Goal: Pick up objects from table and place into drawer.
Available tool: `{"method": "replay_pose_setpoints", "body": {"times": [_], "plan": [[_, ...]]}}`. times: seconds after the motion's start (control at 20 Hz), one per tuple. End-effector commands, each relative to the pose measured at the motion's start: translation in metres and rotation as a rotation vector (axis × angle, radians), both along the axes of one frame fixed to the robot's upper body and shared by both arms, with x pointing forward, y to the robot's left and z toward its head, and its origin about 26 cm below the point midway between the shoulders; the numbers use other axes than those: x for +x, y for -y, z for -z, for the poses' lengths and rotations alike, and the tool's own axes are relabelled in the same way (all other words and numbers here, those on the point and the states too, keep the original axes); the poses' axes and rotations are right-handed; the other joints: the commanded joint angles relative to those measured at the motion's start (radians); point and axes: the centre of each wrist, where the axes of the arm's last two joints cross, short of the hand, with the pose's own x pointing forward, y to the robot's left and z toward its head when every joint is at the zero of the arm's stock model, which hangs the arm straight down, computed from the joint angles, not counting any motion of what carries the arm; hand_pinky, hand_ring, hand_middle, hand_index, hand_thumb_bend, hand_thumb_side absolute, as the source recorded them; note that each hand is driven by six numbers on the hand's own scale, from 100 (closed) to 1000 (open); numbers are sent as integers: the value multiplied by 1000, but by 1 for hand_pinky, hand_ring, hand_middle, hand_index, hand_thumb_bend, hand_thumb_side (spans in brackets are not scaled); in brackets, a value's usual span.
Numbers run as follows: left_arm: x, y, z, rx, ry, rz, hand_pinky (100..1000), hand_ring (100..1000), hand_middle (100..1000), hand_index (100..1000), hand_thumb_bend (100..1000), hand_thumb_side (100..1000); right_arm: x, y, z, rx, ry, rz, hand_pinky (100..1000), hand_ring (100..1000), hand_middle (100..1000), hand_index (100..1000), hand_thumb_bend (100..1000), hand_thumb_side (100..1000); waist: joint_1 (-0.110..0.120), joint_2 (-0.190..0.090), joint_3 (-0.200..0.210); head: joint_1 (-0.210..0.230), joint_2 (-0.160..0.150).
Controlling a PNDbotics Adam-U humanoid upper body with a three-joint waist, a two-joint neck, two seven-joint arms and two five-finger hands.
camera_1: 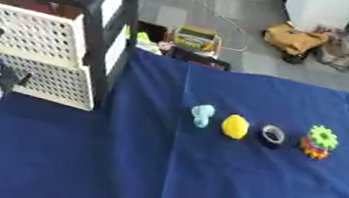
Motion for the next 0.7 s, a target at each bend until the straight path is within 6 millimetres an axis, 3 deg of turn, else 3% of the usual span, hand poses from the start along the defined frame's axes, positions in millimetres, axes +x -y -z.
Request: {"method": "replay_pose_setpoints", "body": {"times": [0.05,0.2,0.45,0.7], "plan": [[-19,-3,-19,12,41,8,532,311,443,806,100,1000,-5,2,-8,-13,29,4,541,586,478,701,100,759,2,-23,-1,-5,-12],[-23,-2,-21,11,37,10,524,297,433,771,100,1000,-5,2,-8,-12,29,3,541,586,476,698,100,758,2,-24,-1,-8,-14],[-40,6,-4,-93,59,152,583,289,456,807,100,1000,-5,2,-7,-10,32,-2,542,587,479,701,100,759,-1,-29,5,-29,-22],[-57,-1,-11,-285,173,253,644,301,487,841,100,1000,-5,3,-7,-13,42,0,545,591,486,703,100,758,-4,-31,11,-39,-22]]}}
